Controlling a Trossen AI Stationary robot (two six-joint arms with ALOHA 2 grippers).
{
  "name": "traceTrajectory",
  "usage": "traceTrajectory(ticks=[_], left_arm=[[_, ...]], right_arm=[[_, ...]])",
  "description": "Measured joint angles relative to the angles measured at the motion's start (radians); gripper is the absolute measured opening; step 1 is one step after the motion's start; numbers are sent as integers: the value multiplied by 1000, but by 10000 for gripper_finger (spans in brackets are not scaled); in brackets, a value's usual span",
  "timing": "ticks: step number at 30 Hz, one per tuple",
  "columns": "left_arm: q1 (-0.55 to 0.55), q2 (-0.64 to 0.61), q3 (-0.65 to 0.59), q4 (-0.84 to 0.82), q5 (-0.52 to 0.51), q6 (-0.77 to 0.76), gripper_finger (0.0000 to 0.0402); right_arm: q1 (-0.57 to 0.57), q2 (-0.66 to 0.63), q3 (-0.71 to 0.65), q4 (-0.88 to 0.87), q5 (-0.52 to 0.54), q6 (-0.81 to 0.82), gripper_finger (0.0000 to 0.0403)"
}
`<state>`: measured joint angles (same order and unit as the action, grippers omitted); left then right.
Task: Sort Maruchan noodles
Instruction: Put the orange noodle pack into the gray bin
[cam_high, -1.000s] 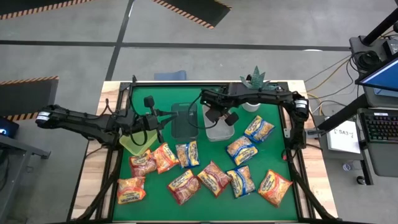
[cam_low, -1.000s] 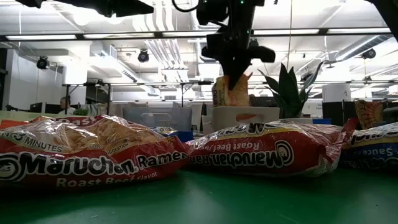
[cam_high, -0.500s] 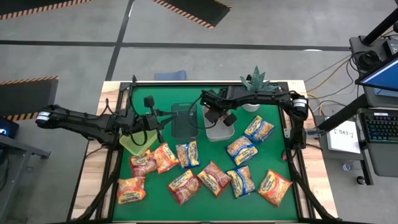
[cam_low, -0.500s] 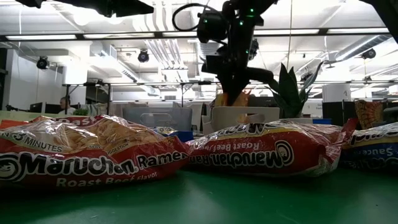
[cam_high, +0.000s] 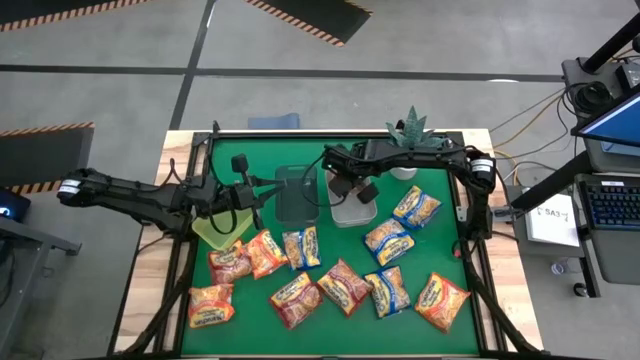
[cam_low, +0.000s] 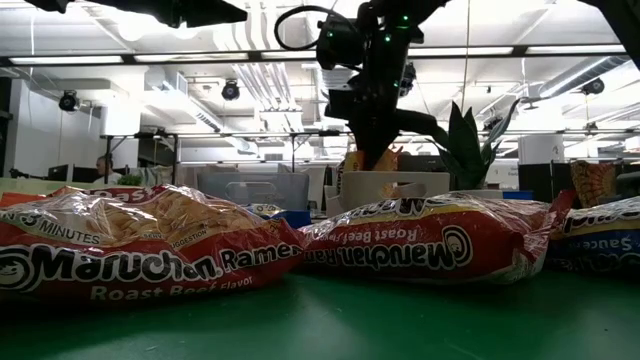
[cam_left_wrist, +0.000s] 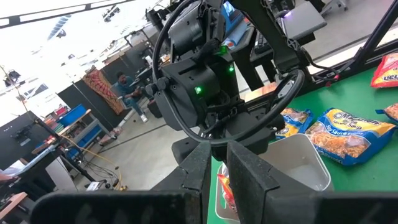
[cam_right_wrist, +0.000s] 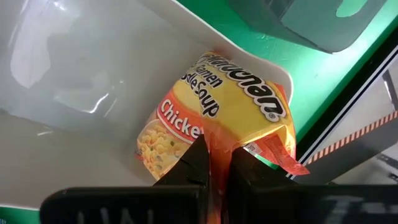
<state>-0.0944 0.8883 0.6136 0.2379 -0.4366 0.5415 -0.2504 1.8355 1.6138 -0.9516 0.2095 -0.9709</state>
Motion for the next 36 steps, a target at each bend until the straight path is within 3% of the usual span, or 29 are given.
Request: traceTrajectory(ticks=[5, 11, 21, 36], left_arm=[[0, 0, 0, 0, 0, 0, 37], [0, 0, 0, 0, 0, 0, 37], [0, 0, 0, 0, 1, 0, 37], [0, 0, 1, 0, 1, 0, 37]], right_arm=[[0, 0, 0, -3, 0, 26, 13], [0, 0, 0, -6, -8, -53, 13], [-2, 0, 0, 13, -8, 91, 13], [-3, 1, 0, 10, -8, 51, 13]])
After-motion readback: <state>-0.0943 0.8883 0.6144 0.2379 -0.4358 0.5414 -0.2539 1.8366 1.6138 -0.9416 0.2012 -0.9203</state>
